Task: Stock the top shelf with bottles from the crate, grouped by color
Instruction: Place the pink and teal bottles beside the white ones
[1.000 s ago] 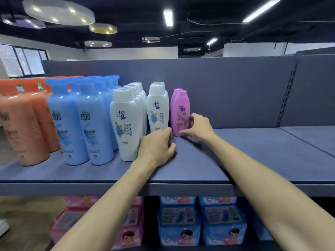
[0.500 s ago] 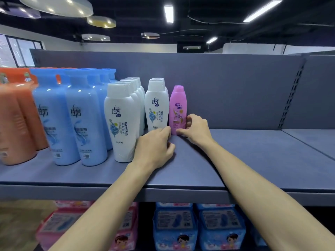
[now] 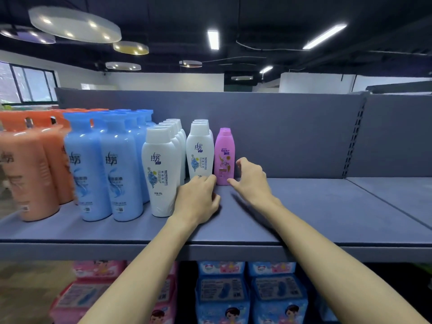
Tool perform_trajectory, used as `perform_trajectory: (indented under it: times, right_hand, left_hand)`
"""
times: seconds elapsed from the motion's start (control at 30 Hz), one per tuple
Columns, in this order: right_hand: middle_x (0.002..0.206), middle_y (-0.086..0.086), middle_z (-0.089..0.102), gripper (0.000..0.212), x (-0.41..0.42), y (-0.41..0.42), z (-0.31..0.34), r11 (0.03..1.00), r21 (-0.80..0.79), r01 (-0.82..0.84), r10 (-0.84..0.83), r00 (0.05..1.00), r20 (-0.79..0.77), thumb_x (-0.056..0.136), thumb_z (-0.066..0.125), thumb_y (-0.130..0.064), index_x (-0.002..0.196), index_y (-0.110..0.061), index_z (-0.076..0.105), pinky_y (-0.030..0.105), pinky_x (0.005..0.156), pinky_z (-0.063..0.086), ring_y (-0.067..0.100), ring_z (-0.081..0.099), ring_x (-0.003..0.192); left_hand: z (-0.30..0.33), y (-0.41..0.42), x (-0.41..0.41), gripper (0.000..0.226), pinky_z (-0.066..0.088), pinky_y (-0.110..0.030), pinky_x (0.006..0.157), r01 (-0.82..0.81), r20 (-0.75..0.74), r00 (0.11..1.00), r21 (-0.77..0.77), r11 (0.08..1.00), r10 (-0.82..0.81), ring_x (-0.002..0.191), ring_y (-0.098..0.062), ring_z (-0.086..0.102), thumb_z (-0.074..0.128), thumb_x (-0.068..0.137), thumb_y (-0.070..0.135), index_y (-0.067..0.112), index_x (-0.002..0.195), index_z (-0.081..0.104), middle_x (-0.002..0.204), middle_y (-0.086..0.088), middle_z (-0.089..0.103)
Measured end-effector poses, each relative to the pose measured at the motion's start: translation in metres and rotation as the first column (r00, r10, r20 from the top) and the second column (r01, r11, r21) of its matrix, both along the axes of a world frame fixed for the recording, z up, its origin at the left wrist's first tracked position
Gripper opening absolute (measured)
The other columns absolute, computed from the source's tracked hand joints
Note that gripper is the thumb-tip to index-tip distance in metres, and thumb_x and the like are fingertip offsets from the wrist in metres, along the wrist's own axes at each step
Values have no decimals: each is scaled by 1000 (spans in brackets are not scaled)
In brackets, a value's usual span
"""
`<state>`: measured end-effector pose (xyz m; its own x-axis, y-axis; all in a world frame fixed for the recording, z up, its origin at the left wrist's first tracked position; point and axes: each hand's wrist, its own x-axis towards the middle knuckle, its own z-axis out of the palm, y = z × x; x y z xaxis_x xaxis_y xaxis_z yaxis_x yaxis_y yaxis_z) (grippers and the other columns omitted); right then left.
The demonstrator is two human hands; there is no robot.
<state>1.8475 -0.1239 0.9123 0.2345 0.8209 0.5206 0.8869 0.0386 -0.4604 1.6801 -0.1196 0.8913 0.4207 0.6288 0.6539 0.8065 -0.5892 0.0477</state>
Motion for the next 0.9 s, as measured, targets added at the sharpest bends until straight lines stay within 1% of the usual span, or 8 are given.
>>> perform_trajectory:
  times: [0.13,0.3,0.47,0.57,0.67,0.73,0.8,0.9]
  right_hand:
    - [111,4,66,38,-5,-31,1,999,-19,-33,35,997,69,84,73,-29,113,-12,54,40,87,50,28,62,103]
    - [112,3,67,42,6,-76,12,1000,-14,-11,12,997,81,83,73,-33,117,-17,52,42,89,51,28,63,101]
    - [111,4,67,41,12,-114,25,1000,3,13,-13,990,140,84,72,-31,117,-16,54,39,89,51,26,63,102]
    - [114,4,67,42,0,-133,25,1000,10,4,-6,986,169,84,72,-33,119,-17,54,39,89,52,25,63,103]
    - [115,4,68,41,-14,-156,22,1000,24,-14,9,980,199,85,71,-32,118,-15,55,40,88,53,24,64,101]
    - [111,3,68,39,-26,-174,15,999,24,-33,27,977,213,86,70,-30,119,-14,55,40,86,53,24,64,99]
    - [101,1,68,35,-40,-196,0,998,24,-65,57,968,246,88,68,-28,118,-14,56,39,82,52,23,64,92]
    - [93,0,62,27,-56,-229,-41,993,-7,-115,110,925,363,90,63,-27,113,-15,55,38,72,49,24,60,88]
  left_hand:
    - [5,-8,-1,13,37,-33,56,11,-15,1000,47,999,-11,89,-25,57,52,84,29,18,88,48,89,-1,63]
    - [13,-38,-7,11,36,-32,46,141,-1,990,149,979,-143,69,-28,54,57,73,18,13,77,47,70,-3,56]
    - [7,-65,-19,21,43,-34,45,180,-99,981,185,966,-164,71,-26,54,50,73,22,12,91,56,73,-1,57]
    - [9,-81,-27,22,46,-36,45,214,-125,974,221,951,-190,70,-25,52,46,73,22,12,90,56,73,-1,57]
    - [9,-96,-38,25,44,-34,43,233,-126,970,254,939,-206,68,-23,51,39,74,23,12,88,56,73,0,57]
    - [2,-108,-44,20,44,-35,43,238,-116,970,258,936,-215,68,-23,51,44,74,20,11,88,57,73,-1,56]
    - [-13,-124,-49,17,42,-35,46,258,-119,965,273,927,-233,69,-23,51,50,74,15,11,88,58,75,-1,55]
    - [-53,-153,-54,20,41,-32,55,322,-143,945,268,908,-293,71,-22,49,48,74,17,11,89,59,78,-1,54]
